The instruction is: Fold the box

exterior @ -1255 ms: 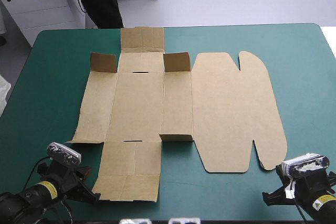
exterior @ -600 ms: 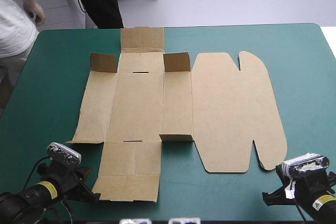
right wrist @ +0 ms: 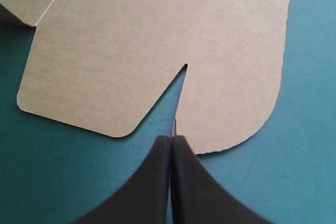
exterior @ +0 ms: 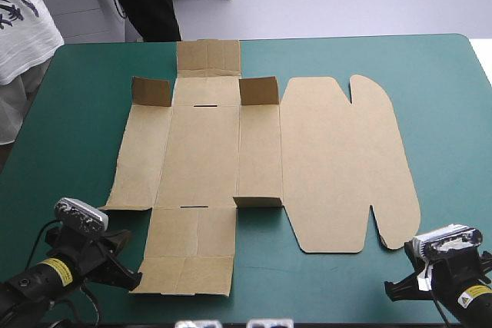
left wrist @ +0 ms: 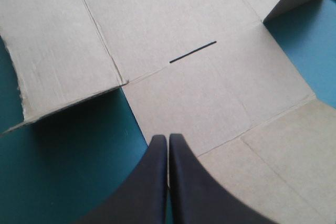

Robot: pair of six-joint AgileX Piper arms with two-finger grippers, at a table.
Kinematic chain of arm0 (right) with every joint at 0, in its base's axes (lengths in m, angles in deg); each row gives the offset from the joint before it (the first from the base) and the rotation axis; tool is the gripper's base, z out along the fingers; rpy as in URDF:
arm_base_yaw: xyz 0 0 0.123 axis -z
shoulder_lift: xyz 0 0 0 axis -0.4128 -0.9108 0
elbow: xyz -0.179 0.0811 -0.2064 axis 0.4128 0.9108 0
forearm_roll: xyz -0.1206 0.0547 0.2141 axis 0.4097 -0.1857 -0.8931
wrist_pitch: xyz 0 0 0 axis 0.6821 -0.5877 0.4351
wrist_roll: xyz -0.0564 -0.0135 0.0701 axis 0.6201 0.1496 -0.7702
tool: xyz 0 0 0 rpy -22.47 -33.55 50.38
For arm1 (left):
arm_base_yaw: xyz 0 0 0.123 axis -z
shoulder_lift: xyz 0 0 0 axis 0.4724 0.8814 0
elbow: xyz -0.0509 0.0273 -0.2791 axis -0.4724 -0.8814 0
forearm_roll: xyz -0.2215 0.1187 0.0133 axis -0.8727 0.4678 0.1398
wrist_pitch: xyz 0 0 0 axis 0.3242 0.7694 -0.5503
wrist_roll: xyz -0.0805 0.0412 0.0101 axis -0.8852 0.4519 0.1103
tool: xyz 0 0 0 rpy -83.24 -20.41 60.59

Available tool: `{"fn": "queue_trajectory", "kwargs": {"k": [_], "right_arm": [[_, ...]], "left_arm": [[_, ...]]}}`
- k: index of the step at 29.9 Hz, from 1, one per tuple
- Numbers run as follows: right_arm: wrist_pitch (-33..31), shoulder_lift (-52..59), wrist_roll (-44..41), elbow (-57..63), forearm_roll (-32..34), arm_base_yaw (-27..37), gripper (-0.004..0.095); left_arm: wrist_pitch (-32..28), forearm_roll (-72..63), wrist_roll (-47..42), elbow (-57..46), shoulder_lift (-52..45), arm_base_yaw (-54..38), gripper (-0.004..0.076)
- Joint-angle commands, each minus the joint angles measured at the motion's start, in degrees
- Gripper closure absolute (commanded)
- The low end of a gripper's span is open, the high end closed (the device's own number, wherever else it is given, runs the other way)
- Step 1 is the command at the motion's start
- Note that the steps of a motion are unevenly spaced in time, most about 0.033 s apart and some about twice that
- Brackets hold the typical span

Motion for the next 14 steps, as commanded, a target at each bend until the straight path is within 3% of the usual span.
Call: {"fn": "queue_trajectory", "kwargs": {"k": [1,6,14], "right_arm": [[3.3,-0.5,0.5,-1.8,-0.2,0.0,0.0922],[3.4,-0.5,0.5,-1.8,-0.2,0.0,0.0922],[3.3,-0.5,0.5,-1.8,0.6,0.0,0.0922]], "left_arm": [[-2.3,-0.3,-1.2,4.4,0.8,0.3,0.0731],[-0.4,-0.3,-3.5,9.4,5.5,0.3,0.0731],[0.0,2.6,-0.2,20.2,22.0,0.3,0.0717]]}}
